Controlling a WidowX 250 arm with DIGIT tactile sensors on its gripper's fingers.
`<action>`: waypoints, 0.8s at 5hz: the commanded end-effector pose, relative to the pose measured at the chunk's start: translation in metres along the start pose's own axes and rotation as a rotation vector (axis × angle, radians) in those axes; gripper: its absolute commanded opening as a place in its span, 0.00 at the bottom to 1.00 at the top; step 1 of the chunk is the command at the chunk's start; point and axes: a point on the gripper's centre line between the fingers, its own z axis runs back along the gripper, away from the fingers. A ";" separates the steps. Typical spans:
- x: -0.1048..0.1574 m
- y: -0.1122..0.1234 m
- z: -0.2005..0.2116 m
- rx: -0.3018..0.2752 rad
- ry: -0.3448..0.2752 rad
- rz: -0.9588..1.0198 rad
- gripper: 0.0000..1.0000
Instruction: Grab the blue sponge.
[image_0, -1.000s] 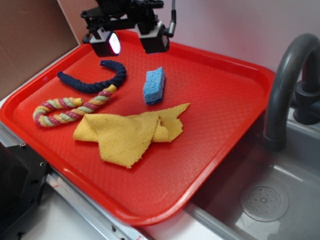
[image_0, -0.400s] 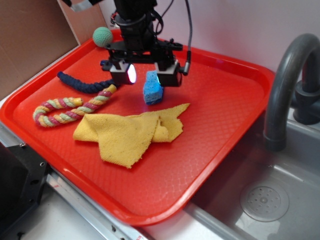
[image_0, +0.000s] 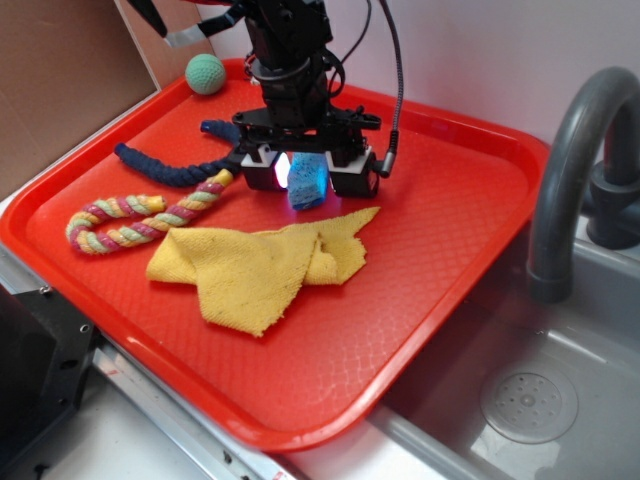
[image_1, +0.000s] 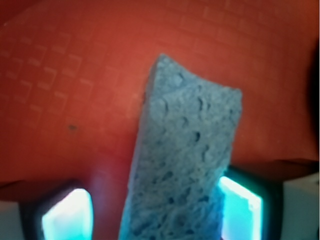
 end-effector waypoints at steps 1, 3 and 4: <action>0.000 0.014 0.009 0.022 0.004 0.029 0.00; 0.002 0.028 0.077 0.021 -0.066 -0.180 0.00; -0.004 0.040 0.126 -0.050 -0.082 -0.380 0.00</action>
